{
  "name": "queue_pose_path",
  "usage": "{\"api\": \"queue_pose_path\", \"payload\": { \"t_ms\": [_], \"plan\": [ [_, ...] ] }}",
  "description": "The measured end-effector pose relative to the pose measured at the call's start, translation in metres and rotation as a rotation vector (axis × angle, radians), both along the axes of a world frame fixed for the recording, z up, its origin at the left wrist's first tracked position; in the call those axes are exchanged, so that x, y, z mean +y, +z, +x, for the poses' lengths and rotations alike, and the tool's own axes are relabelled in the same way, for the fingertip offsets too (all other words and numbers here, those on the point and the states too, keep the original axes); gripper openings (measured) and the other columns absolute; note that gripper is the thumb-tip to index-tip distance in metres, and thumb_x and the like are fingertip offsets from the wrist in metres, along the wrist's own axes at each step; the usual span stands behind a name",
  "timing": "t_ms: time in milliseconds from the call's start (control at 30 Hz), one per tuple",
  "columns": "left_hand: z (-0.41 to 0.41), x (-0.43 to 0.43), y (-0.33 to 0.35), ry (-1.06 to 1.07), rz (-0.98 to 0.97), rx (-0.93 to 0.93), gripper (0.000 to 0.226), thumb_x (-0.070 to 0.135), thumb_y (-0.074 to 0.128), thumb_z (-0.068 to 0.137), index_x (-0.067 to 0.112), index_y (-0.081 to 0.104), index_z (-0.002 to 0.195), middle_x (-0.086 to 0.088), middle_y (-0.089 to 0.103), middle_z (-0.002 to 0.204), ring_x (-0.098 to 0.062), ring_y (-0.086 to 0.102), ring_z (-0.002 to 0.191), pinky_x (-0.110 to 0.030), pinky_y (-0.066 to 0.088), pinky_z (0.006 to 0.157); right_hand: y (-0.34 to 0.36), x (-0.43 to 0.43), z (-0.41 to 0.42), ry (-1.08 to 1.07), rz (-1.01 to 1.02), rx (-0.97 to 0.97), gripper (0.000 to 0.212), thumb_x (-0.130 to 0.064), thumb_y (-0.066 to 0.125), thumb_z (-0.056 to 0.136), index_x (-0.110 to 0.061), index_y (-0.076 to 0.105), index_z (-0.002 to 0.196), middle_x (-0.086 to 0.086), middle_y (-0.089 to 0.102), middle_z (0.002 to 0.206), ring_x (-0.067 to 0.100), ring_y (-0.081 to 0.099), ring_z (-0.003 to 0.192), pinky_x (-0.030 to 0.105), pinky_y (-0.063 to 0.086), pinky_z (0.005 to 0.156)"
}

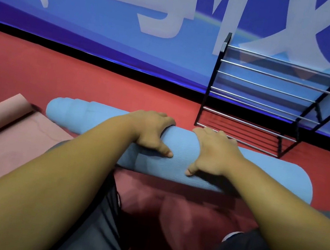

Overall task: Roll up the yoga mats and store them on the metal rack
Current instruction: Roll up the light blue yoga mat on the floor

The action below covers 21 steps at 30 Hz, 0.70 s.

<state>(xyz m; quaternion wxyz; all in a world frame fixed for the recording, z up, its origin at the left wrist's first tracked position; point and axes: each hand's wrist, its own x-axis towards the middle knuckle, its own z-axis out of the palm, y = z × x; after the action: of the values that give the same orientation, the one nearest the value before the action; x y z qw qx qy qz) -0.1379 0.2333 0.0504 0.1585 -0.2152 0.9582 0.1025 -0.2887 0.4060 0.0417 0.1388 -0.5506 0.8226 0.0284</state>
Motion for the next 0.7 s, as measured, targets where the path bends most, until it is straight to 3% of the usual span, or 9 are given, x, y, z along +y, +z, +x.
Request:
{"api": "queue_pose_path", "payload": {
  "t_ms": [133, 267, 400, 533, 633, 700],
  "plan": [
    [-0.001, 0.014, -0.004, -0.125, -0.245, -0.037, 0.136, 0.101, 0.07, 0.045, 0.029, 0.036, 0.155, 0.003, 0.05, 0.149, -0.029, 0.052, 0.132, -0.053, 0.042, 0.112, -0.001, -0.005, -0.019, -0.05, -0.008, -0.24, 0.09, -0.074, 0.089, 0.029, -0.038, 0.061, 0.106, -0.019, 0.065, 0.104, 0.016, 0.064, 0.098, 0.045, 0.057, 0.089],
    [-0.002, 0.019, -0.004, -0.168, -0.327, -0.006, 0.13, 0.1, 0.072, 0.042, 0.026, 0.043, 0.146, 0.001, 0.056, 0.138, -0.029, 0.055, 0.122, -0.05, 0.042, 0.109, 0.0, -0.003, -0.026, -0.081, 0.009, -0.416, 0.086, -0.059, 0.099, 0.034, -0.044, 0.068, 0.113, -0.021, 0.074, 0.105, 0.006, 0.07, 0.096, 0.037, 0.06, 0.089],
    [-0.001, 0.017, -0.003, -0.163, -0.311, 0.051, 0.115, 0.098, 0.074, 0.042, 0.026, 0.05, 0.129, 0.005, 0.059, 0.127, -0.025, 0.055, 0.112, -0.045, 0.047, 0.097, 0.002, -0.004, -0.022, -0.029, 0.026, -0.397, 0.09, -0.063, 0.098, 0.037, -0.046, 0.063, 0.118, -0.022, 0.071, 0.11, 0.006, 0.068, 0.099, 0.04, 0.059, 0.092],
    [0.001, 0.011, 0.001, -0.117, -0.221, 0.061, 0.111, 0.096, 0.077, 0.04, 0.031, 0.051, 0.126, 0.009, 0.06, 0.122, -0.024, 0.055, 0.108, -0.042, 0.051, 0.09, 0.003, -0.003, -0.016, 0.037, 0.006, -0.23, 0.108, -0.084, 0.084, 0.045, -0.049, 0.047, 0.14, -0.018, 0.059, 0.133, 0.019, 0.061, 0.12, 0.047, 0.052, 0.104],
    [0.004, 0.003, 0.007, -0.044, -0.119, 0.034, 0.106, 0.097, 0.076, 0.039, 0.037, 0.053, 0.124, 0.011, 0.065, 0.118, -0.023, 0.059, 0.107, -0.043, 0.054, 0.088, 0.006, 0.005, -0.003, 0.105, 0.035, -0.05, 0.133, -0.085, 0.077, 0.062, -0.034, 0.015, 0.168, -0.002, 0.035, 0.165, 0.032, 0.041, 0.147, 0.049, 0.034, 0.122],
    [0.005, -0.001, 0.011, 0.017, -0.032, 0.023, 0.1, 0.094, 0.079, 0.039, 0.04, 0.056, 0.119, 0.014, 0.067, 0.11, -0.021, 0.063, 0.101, -0.043, 0.056, 0.087, 0.004, 0.013, 0.006, 0.129, 0.029, 0.056, 0.151, -0.087, 0.079, 0.059, -0.028, -0.004, 0.171, 0.002, 0.019, 0.172, 0.033, 0.029, 0.154, 0.053, 0.025, 0.126]
  ]
}}
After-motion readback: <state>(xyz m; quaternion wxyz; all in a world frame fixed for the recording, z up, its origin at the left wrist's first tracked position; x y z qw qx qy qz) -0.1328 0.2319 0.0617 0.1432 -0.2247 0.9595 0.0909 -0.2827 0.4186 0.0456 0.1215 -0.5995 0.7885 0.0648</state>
